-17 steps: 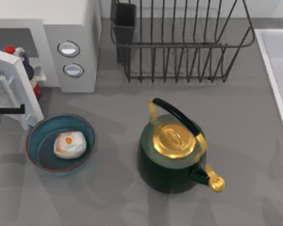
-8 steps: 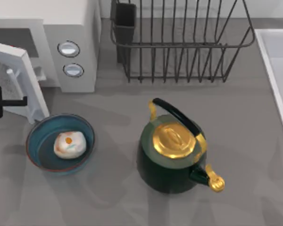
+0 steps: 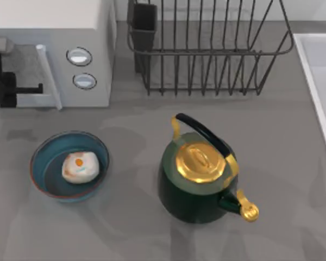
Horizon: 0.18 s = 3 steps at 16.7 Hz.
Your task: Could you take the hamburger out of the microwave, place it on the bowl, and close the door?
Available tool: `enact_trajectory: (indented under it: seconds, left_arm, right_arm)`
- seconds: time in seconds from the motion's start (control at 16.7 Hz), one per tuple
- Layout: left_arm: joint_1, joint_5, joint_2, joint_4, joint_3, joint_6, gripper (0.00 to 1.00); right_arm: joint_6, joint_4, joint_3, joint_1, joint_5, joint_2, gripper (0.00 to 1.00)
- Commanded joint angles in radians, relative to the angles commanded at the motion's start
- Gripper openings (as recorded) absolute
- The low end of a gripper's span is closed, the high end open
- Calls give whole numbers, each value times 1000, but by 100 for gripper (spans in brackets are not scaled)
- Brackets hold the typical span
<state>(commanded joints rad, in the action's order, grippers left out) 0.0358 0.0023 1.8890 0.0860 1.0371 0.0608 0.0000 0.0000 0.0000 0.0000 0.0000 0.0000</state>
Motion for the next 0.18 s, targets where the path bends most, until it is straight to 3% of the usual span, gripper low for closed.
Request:
enact_trajectory:
  seconds: [0.18]
  left_arm:
    - [-3,-2,34,-4,34,-2,0]
  right_arm:
    - [0,0,0,0,0,0,100]
